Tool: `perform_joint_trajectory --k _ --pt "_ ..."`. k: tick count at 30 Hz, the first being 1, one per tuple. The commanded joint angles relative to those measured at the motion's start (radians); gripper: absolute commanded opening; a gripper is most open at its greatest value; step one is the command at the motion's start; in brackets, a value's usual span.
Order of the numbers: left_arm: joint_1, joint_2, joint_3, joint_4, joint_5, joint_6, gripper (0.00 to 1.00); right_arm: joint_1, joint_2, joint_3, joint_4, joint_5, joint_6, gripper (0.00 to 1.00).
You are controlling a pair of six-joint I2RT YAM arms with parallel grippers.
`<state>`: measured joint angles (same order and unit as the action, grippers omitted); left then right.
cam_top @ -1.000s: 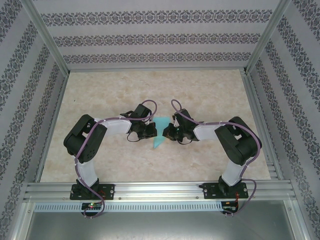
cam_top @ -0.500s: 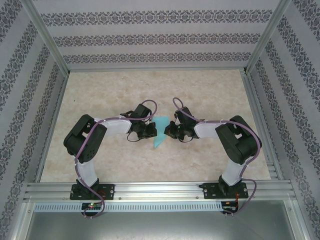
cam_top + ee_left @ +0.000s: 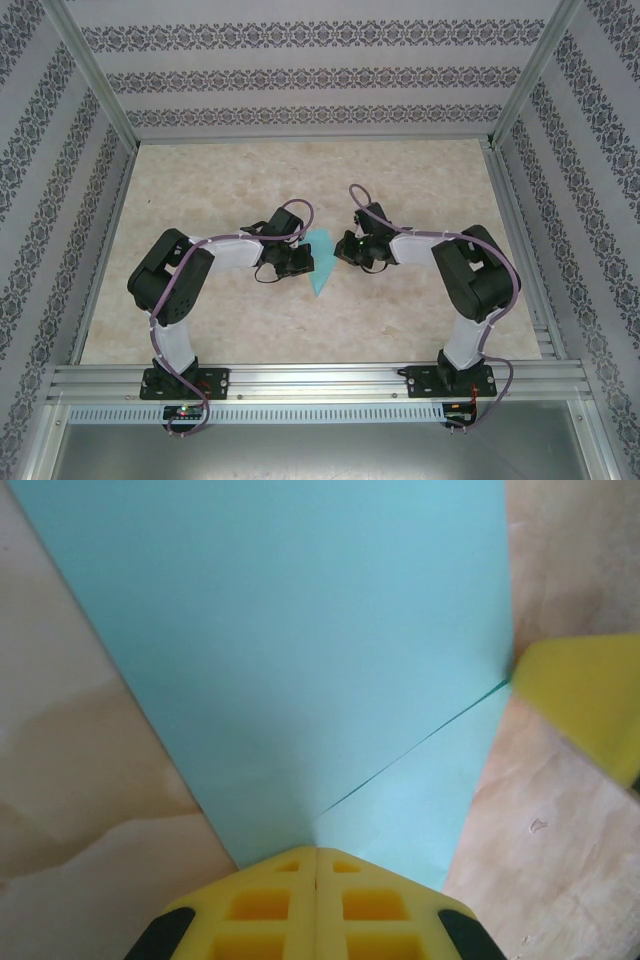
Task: Fold a paper plane with a square sheet of paper (pick it up from the middle)
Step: Third fold the triangle at the center of the table.
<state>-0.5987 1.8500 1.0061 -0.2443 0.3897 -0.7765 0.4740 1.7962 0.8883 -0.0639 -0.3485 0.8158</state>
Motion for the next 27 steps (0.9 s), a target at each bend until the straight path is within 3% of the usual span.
perform_joint_trajectory --k 1,13,27 --pt "-0.006 0.048 -0.035 -0.03 -0.075 -0.02 0.0 -0.026 -0.08 0.012 -0.027 0.047 -0.043 0.11" --pt "-0.006 0.041 -0.052 -0.02 -0.085 -0.024 0.0 0.127 -0.182 -0.185 0.166 -0.115 0.137 0.1" --pt "-0.006 0.04 -0.062 -0.013 -0.086 -0.021 0.0 0.213 -0.098 -0.203 0.248 -0.143 0.189 0.09"
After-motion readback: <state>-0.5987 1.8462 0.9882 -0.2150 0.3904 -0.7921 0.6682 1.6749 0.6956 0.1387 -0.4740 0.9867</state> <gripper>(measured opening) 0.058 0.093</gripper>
